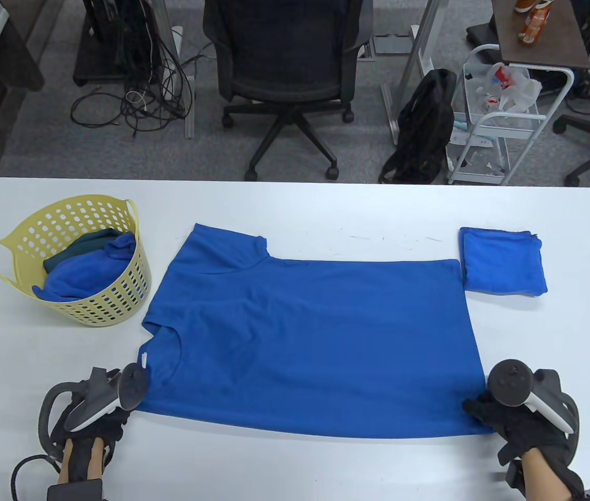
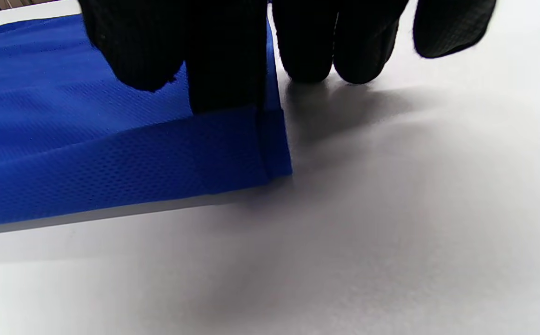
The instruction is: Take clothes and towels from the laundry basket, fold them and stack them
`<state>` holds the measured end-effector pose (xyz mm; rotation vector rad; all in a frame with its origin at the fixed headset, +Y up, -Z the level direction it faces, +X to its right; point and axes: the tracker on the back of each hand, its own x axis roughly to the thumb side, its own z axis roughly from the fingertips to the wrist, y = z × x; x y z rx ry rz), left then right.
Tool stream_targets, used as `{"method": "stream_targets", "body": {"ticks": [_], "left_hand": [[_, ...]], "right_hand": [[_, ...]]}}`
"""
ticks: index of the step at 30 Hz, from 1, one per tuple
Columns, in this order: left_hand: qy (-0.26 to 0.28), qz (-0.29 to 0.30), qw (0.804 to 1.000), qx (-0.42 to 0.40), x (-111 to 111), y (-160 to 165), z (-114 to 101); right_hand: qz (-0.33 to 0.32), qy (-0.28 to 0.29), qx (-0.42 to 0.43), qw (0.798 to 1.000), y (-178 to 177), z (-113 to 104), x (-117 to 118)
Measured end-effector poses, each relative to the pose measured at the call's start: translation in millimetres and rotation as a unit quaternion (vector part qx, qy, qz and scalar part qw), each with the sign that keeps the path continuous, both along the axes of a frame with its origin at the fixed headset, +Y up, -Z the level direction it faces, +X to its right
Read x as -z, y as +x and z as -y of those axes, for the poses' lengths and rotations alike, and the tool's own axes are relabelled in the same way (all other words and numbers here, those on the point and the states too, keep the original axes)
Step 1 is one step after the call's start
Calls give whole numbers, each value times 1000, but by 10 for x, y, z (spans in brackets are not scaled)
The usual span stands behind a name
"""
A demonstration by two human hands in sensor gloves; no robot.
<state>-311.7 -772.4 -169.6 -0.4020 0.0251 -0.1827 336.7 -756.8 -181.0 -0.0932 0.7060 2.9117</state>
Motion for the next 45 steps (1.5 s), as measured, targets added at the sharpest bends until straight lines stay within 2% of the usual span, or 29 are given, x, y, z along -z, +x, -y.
{"method": "stream_targets", "body": {"ticks": [5, 7, 8, 9, 11, 12, 14, 16, 18, 20, 23, 25, 28, 30, 31, 33, 35, 38, 40, 42, 45], "left_hand": [[-26, -8, 1000, -7, 4, -6, -16], [-69, -26, 997, 4, -12, 34, -120], [-65, -33, 997, 10, -20, 73, -171], [-27, -26, 999, 15, -31, 212, -282], [23, 9, 1000, -4, -19, 501, -409], [34, 54, 997, -34, -1, 781, -471], [31, 138, 986, -85, 22, 1275, -484], [-19, 230, 962, -145, 43, 1952, -386], [-58, 269, 948, -162, 34, 2452, -277], [-62, 290, 945, -141, 14, 2767, -158], [-81, 312, 944, -65, -61, 2968, 38], [-20, 330, 943, -47, -150, 3008, 55], [2, 333, 942, -37, -210, 3026, 61], [47, 331, 941, -44, -219, 3013, 75], [44, 332, 941, -46, -199, 3004, 60], [32, 316, 946, -73, -123, 2948, -84], [72, 277, 950, -127, 22, 2884, -451], [163, 244, 935, -201, 297, 2804, -1340], [192, 237, 931, -202, 414, 2788, -1748], [193, 231, 934, -193, 511, 2790, -1995], [188, 218, 940, -184, 603, 2809, -2120]], "right_hand": [[3, 22, -3, 1000, -5, 18, 2], [13, 61, 5, 998, 10, -40, -4], [15, 72, 5, 997, 8, -57, -7], [16, 112, 8, 994, -9, -106, -13], [12, 146, 12, 989, -43, -141, -18], [6, 167, 15, 986, -76, -153, -24], [-2, 179, 18, 984, -104, -150, -31], [-5, 181, 25, 983, -110, -130, -44], [-1, 184, 32, 982, -86, -106, -56], [9, 184, 39, 982, -44, -87, -72], [20, 182, 52, 982, 7, -75, -78], [24, 184, 61, 981, 25, -68, -67], [24, 185, 63, 980, 25, -50, -49], [24, 182, 64, 981, 23, -38, -44], [24, 181, 65, 981, 24, -37, -45], [26, 184, 70, 980, 31, -50, -55], [30, 193, 78, 978, 44, -65, -62], [36, 202, 96, 974, 58, -71, -62], [36, 203, 100, 973, 57, -66, -61], [33, 203, 101, 973, 47, -56, -58], [21, 194, 106, 975, 9, -29, -42]]}}
